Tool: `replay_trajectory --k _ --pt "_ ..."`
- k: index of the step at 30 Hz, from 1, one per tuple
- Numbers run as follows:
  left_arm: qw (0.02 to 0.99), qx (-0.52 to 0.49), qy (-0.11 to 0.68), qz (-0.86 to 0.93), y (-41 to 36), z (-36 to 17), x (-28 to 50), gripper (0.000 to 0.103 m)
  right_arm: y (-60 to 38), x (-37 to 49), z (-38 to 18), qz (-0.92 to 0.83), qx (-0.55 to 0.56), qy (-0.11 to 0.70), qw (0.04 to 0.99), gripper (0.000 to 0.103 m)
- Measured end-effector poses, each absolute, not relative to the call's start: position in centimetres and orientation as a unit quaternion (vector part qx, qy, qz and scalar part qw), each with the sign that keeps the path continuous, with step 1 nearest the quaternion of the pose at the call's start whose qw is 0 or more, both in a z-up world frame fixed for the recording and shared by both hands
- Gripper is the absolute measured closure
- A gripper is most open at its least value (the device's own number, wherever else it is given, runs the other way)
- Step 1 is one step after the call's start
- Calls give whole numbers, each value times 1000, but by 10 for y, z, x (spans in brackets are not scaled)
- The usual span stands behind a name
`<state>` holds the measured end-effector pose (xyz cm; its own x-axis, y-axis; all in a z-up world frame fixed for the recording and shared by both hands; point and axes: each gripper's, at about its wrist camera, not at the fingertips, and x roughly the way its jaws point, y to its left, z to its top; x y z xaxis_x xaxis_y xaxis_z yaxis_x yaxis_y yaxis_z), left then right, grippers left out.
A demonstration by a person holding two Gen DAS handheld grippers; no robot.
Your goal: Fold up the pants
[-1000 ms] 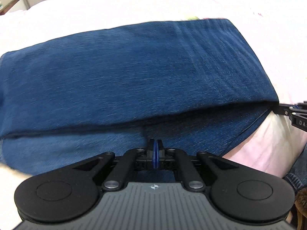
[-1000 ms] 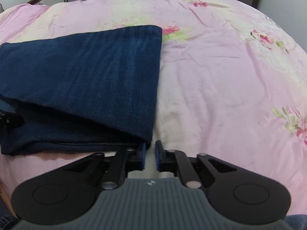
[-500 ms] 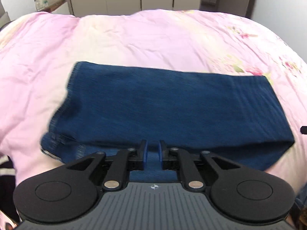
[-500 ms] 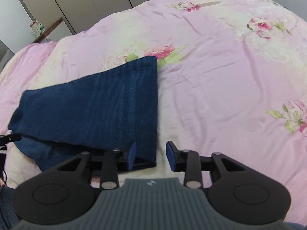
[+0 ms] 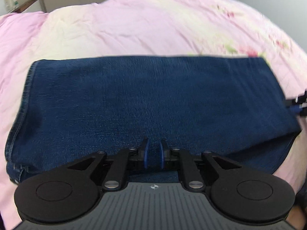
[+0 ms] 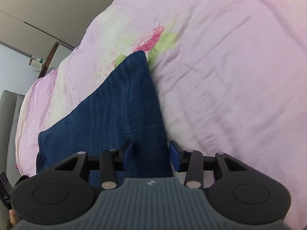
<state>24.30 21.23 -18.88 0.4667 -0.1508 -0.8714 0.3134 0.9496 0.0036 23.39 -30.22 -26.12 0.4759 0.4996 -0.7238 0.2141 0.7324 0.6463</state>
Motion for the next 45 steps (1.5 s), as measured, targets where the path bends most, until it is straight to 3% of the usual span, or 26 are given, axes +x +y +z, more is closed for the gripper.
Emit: replay_trajectory --k 8,13,24,34,39,45 --pt "826 140 520 -166 205 -201 253 85 -316 252 -302 140 435 507 731 69" --pt "832 187 492 -178 185 -185 238 85 -321 246 -291 163 454 488 728 94" --pt "802 284 460 -254 99 -178 208 88 -325 235 -203 164 432 456 761 98" --pt "782 319 420 -332 -12 -187 163 94 -433 178 -153 86 395 447 798 98" --pt "774 319 437 -330 -15 -201 165 97 -444 167 -150 71 386 456 799 98" --pt "811 227 432 -322 27 -163 166 92 -403 184 -112 109 405 431 799 98"
